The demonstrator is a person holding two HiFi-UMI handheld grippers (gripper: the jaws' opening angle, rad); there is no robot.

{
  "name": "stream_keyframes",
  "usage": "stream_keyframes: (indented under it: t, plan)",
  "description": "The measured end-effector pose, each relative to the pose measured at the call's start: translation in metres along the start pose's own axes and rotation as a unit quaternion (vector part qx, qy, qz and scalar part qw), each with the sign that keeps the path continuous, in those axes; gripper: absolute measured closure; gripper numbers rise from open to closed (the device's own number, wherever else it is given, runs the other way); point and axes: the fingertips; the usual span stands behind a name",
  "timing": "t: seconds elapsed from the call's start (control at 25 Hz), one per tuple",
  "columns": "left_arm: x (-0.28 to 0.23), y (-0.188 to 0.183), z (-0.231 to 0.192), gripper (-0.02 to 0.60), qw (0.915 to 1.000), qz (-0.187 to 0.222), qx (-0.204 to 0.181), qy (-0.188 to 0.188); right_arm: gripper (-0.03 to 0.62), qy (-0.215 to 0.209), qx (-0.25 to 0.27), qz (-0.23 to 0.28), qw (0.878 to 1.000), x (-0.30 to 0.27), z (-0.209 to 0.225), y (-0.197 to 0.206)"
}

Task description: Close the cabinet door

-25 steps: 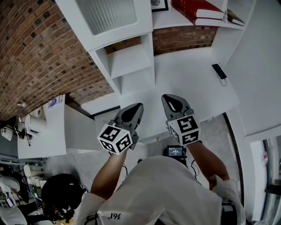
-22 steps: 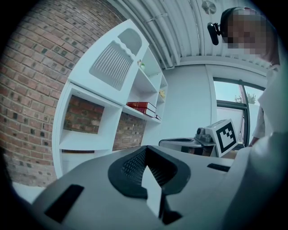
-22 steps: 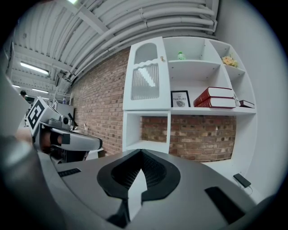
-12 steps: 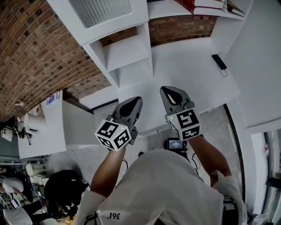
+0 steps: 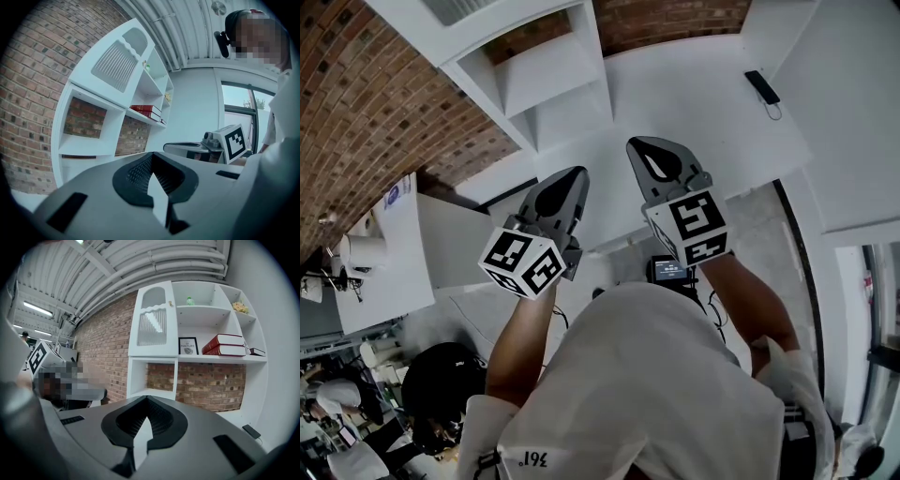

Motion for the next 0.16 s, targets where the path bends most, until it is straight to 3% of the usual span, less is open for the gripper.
stream_keyframes:
  t: [0.16]
  plan:
    - [-0.0038,-0.0052,-0.0045,0.574,1.0000,0.006,-0.006,0.001,0.568,0.000,0.006,0.011,1.000,-0.0069,0.0021,-0.0063]
Point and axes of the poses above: the fingertips, and each gripper's own axes: x backward along the fingers, z to its right, y out of its underside, and after that the axes turned 2 degrees about z, right-handed
